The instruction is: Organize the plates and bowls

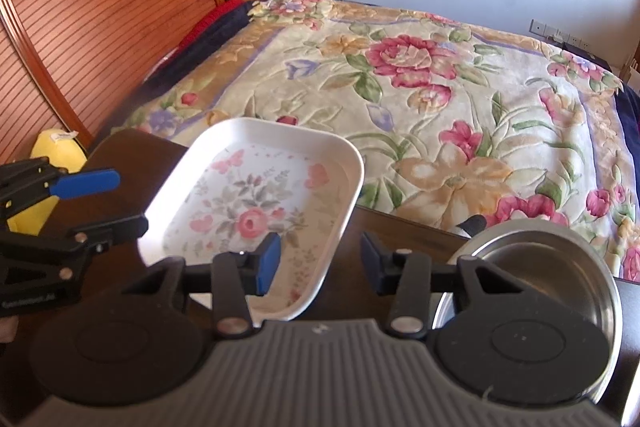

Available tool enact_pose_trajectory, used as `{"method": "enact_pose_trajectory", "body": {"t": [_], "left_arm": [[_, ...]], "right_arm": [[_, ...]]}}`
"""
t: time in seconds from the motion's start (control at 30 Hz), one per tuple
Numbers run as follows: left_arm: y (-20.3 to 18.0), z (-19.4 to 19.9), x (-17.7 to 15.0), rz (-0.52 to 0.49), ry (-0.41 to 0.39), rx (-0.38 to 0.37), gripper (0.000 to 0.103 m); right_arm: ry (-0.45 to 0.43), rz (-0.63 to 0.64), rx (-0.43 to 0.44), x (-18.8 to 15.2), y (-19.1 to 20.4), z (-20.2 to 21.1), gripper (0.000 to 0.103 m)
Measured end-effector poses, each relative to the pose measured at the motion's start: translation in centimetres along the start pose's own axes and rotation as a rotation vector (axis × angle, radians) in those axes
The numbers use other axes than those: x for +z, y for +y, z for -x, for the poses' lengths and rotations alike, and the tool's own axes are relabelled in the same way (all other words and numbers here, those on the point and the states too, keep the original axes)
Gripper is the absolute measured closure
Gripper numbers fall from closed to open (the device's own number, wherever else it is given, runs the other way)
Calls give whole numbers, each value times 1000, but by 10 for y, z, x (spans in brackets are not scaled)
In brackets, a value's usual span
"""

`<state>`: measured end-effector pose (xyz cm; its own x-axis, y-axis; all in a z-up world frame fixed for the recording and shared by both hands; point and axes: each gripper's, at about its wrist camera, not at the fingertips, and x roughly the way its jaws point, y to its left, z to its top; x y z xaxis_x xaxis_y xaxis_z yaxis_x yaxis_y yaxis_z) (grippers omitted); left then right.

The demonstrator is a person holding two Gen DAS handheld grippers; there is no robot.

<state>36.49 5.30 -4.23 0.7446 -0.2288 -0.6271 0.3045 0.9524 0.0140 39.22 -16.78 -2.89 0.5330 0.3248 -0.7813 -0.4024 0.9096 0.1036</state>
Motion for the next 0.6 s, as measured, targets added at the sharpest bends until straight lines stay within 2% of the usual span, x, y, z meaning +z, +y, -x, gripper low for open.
{"method": "enact_pose_trajectory", "body": {"t": [0.17, 0.5, 0.6], "left_arm": [[9, -14, 1, 37, 20, -8, 63], [20, -32, 1, 119, 51, -36, 72], [18, -32, 1, 118, 45, -34, 78]], "right_arm": [[20, 1, -4, 2, -3, -10, 63], [23, 1, 0, 5, -6, -17, 68], [25, 15, -1, 6, -5, -17, 73]]}}
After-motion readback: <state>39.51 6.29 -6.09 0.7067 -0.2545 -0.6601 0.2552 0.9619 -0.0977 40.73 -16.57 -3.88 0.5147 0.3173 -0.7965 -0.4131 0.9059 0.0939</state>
